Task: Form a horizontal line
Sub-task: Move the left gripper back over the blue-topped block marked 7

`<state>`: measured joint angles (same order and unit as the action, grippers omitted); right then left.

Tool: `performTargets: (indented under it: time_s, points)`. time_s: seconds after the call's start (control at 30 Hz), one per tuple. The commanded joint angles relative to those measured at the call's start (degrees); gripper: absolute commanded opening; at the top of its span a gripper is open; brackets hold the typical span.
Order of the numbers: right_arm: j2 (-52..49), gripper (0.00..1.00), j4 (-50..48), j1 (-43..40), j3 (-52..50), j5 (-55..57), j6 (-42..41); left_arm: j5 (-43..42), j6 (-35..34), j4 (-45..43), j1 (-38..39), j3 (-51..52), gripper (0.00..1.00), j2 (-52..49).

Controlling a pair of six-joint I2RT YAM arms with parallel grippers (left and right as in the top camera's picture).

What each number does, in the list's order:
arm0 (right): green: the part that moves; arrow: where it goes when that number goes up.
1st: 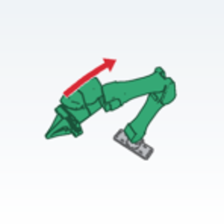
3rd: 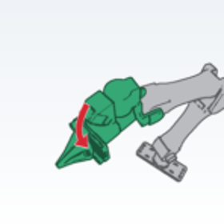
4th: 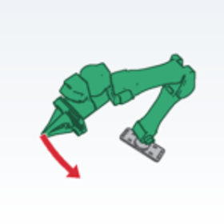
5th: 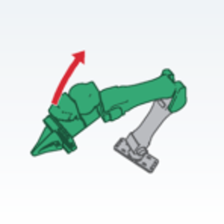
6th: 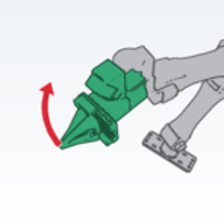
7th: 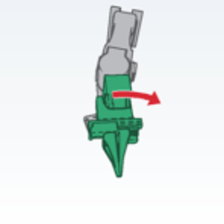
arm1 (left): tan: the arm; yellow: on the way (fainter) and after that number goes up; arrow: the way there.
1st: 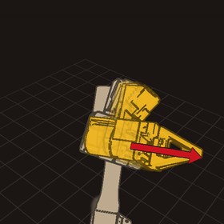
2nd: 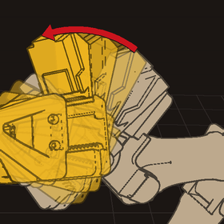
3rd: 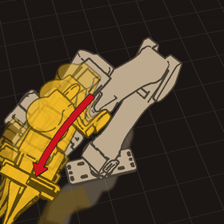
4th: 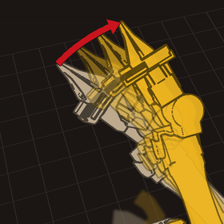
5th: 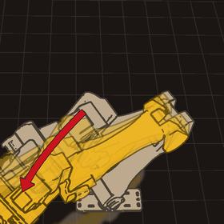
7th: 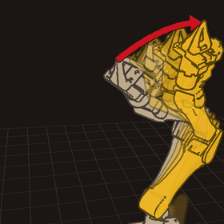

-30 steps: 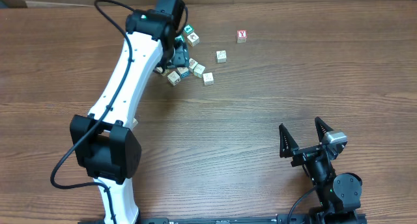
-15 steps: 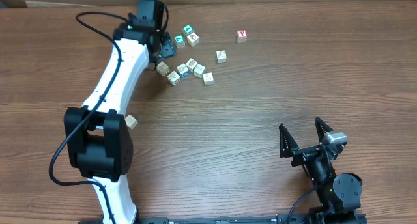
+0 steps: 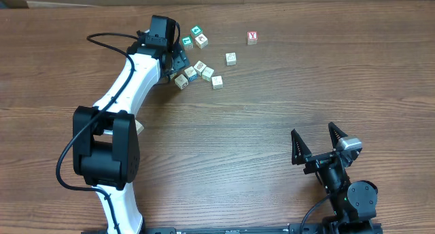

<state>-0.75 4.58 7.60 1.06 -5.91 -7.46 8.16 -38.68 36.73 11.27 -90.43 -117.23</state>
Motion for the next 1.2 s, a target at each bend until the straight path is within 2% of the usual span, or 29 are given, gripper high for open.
performTargets:
  time_s: [0.0, 0.23, 0.33, 0.37, 0.63, 1.17]
  points:
    - [0.31, 1.0, -0.2, -0.22, -0.59, 0.44, -0.15, -0.28, 0.33, -0.72, -0.04, 0.39, 1.0, 0.33]
    - [0.31, 1.0, -0.2, -0.22, -0.59, 0.44, -0.15, -0.31, 1.44, -1.03, -0.04, 0.39, 1.0, 0.33]
    - [0.31, 1.0, -0.2, -0.22, -0.59, 0.44, -0.15, -0.31, 1.31, -0.96, -0.04, 0.39, 0.8, 0.33]
    - [0.31, 1.0, -0.2, -0.22, -0.59, 0.44, -0.15, -0.28, 0.83, -0.9, -0.04, 0.39, 0.77, 0.33]
    - [0.31, 1.0, -0.2, -0.22, -0.59, 0.44, -0.15, -0.26, -4.2, -0.57, 0.0, 0.39, 0.74, 0.31]
    - [0.31, 1.0, -0.2, -0.22, -0.59, 0.44, -0.15, -0.2, -4.2, -3.23, -0.39, 0.39, 0.7, -4.44]
